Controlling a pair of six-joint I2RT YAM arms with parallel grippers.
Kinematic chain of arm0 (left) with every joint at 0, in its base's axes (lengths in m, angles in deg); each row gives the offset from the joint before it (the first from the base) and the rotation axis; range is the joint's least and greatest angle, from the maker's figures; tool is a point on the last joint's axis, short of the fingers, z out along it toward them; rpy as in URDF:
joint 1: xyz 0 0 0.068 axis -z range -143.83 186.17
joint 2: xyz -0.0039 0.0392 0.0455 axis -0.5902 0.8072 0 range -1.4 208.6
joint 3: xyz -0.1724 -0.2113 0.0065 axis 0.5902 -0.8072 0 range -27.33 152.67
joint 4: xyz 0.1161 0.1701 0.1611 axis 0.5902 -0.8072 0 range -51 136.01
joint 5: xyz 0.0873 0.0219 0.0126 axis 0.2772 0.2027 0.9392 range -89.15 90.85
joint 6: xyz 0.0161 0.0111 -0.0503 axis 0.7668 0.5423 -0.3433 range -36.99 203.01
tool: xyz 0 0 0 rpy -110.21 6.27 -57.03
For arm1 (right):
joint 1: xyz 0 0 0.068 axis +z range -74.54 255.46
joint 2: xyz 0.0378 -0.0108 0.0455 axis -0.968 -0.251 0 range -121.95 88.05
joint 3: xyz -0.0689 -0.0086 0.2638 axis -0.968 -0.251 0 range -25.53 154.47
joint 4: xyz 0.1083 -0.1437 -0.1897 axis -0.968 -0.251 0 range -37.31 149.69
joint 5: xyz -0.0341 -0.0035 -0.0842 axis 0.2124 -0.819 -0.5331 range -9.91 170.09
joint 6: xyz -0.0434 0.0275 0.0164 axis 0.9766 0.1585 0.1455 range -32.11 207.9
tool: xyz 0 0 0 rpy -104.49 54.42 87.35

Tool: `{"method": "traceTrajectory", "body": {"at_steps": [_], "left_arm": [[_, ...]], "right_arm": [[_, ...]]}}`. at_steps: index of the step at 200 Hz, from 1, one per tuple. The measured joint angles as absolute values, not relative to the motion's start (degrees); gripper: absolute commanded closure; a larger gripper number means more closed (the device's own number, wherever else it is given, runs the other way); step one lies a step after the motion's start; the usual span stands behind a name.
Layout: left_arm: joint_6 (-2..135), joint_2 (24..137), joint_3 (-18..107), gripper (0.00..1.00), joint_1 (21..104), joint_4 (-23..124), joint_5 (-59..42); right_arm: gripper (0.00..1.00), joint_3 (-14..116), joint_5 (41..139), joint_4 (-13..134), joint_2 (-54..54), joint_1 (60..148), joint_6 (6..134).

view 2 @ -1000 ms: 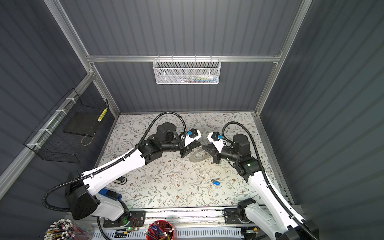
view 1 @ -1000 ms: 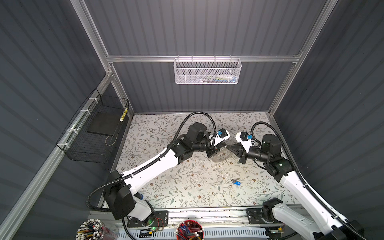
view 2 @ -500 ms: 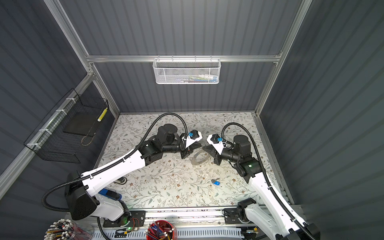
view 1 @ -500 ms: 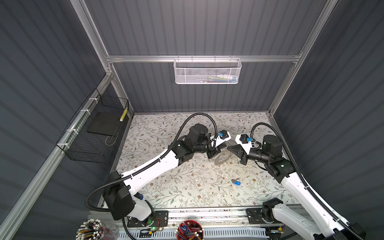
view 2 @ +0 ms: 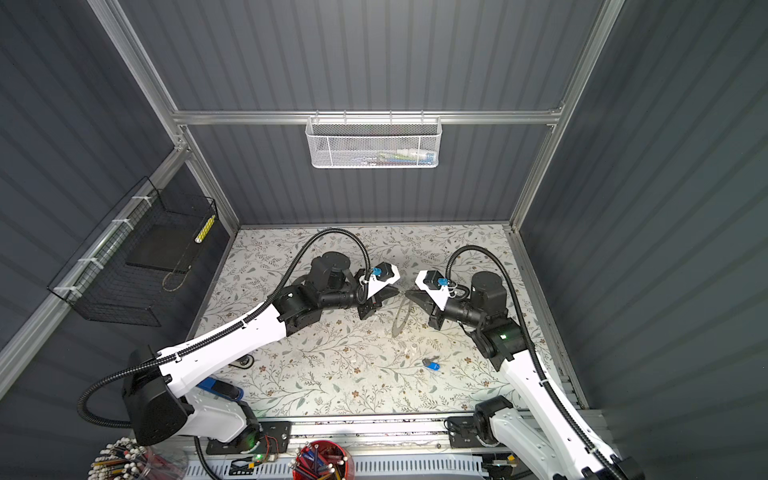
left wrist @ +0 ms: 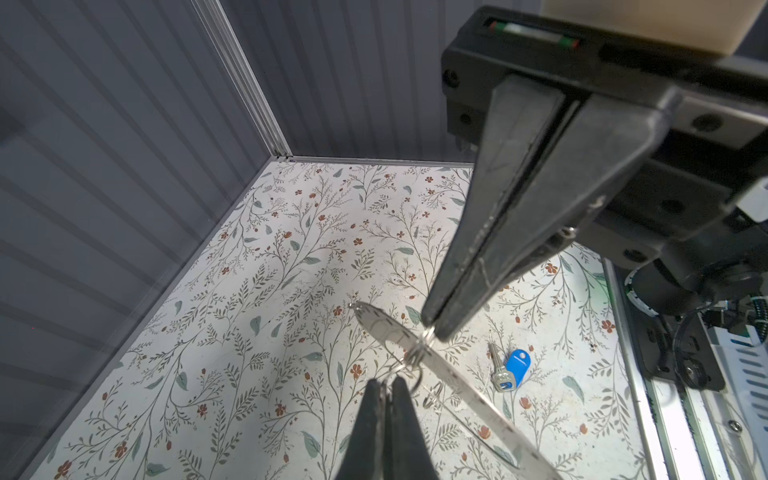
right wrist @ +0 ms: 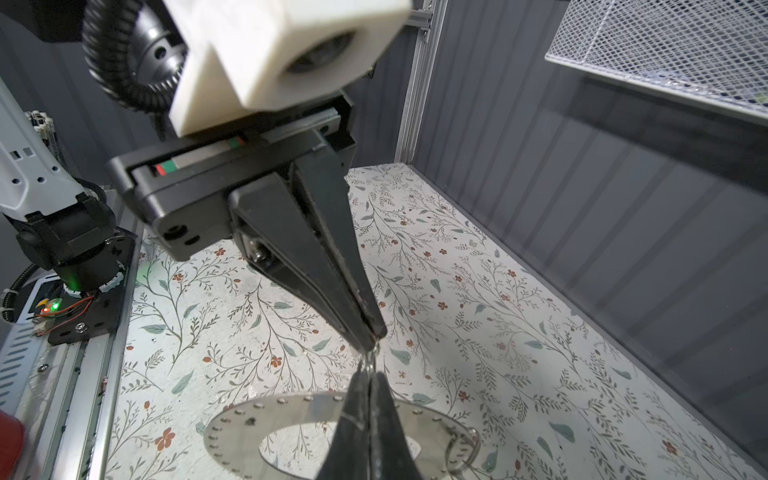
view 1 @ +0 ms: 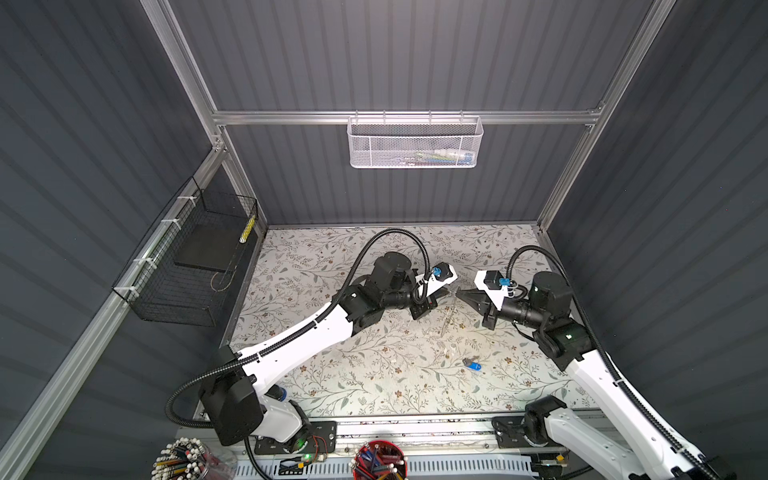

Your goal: Put the keys on the keyring

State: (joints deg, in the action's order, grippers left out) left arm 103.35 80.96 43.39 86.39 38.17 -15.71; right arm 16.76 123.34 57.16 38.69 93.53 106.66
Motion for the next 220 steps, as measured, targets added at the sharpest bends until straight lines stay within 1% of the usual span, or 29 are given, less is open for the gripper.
{"method": "traceTrajectory", "body": {"at_steps": [36, 98, 108, 112, 118, 122, 130, 140, 187, 220], "left_arm": [[103.4, 81.1, 43.4, 1.00, 86.1, 38.4, -17.2], [103.4, 83.8, 44.1, 1.00, 85.0, 39.3, -23.2], [103.4, 83.8, 44.1, 0.91, 84.9, 39.4, -23.8], [103.4, 83.8, 44.1, 0.86, 84.8, 39.5, -23.8], [103.4, 83.8, 44.1, 0.74, 84.8, 39.7, -23.9], [103.2, 83.8, 44.1, 0.69, 84.8, 39.8, -23.8], [103.2, 83.7, 43.9, 0.65, 84.8, 39.7, -23.6], [103.1, 83.4, 43.1, 0.62, 84.8, 39.6, -22.6], [102.9, 78.0, 36.9, 0.62, 83.7, 39.4, -17.6], [103.3, 74.2, 36.5, 0.66, 83.1, 40.6, -17.1]], "right_arm": [[1.00, 15.9, 124.3, 62.0, 38.1, 93.5, 103.3], [1.00, 15.0, 125.4, 66.3, 35.6, 93.3, 98.9], [1.00, 15.0, 125.6, 66.5, 35.6, 93.3, 98.6], [1.00, 15.0, 125.7, 66.6, 35.6, 93.3, 98.6], [1.00, 15.0, 125.7, 66.8, 35.6, 93.3, 98.6], [1.00, 15.0, 125.8, 67.0, 35.6, 93.2, 98.6], [1.00, 15.0, 126.0, 67.9, 35.7, 93.2, 98.6], [1.00, 15.0, 126.4, 68.9, 35.8, 93.2, 98.6], [1.00, 15.0, 128.4, 71.0, 36.0, 93.2, 98.5], [1.00, 15.0, 129.4, 72.3, 36.0, 93.2, 98.2]]}}
